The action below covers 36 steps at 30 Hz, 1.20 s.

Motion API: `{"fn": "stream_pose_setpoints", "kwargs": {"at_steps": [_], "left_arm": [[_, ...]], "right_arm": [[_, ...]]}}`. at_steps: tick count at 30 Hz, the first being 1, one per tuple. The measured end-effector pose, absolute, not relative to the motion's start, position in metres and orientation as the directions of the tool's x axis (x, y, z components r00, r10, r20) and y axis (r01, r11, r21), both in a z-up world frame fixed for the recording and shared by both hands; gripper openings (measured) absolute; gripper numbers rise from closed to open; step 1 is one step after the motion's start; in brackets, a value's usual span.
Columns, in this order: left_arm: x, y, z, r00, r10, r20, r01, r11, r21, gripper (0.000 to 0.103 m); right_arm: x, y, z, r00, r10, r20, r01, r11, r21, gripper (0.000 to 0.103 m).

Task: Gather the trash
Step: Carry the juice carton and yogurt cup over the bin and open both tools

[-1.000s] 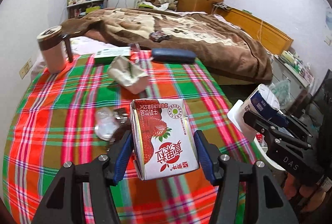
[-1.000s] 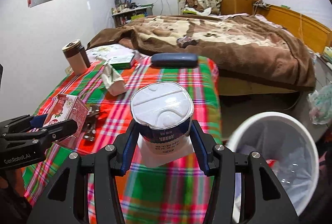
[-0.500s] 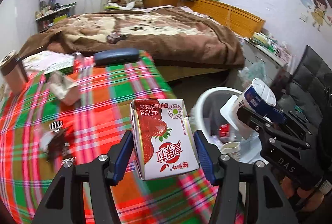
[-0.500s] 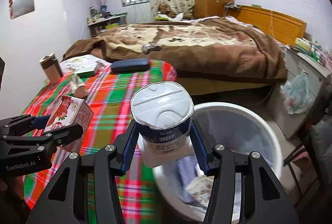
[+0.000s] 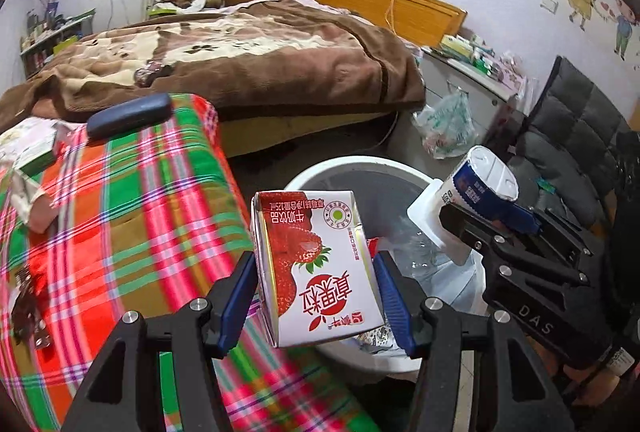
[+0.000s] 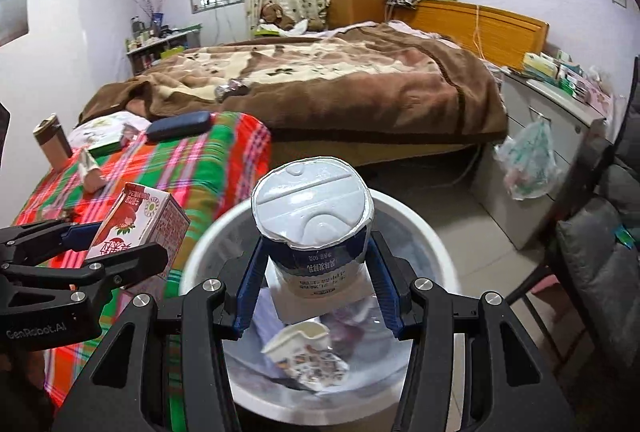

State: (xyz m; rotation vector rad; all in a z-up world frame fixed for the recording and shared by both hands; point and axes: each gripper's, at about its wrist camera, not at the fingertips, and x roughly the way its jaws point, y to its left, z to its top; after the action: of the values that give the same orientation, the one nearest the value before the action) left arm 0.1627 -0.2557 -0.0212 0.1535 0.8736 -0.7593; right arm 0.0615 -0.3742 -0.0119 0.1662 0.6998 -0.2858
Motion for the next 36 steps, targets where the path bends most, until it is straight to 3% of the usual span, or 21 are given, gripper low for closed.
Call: {"fn": "stream_pose_setpoints", "kwargs": {"at_steps": [17, 20, 36], "left_arm": [[0.176, -0.301, -0.051, 0.310, -0.543, -0.780, 0.696, 0.689, -0.203, 0.060], [0.177, -0.298, -0.051, 0.299, -0.555, -0.776, 0.696, 0.683, -0.220, 0.060], [0.164, -0.260, -0.027, 0.386, -0.537, -0.750, 0.650, 0.735, -0.191, 0.060]], "right_arm": [[0.069, -0.413, -0.043, 0.626, -0.204, -0.753, 0.358, 0.933, 0.045, 0.054], [0.066, -0.414, -0.042, 0.636, -0.196, -0.746, 0.352, 0.934, 0.055, 0.061], [0.057, -0.401, -0.026, 0.669, -0.198, -0.717, 0.355, 0.932, 0.073, 0.062]]}}
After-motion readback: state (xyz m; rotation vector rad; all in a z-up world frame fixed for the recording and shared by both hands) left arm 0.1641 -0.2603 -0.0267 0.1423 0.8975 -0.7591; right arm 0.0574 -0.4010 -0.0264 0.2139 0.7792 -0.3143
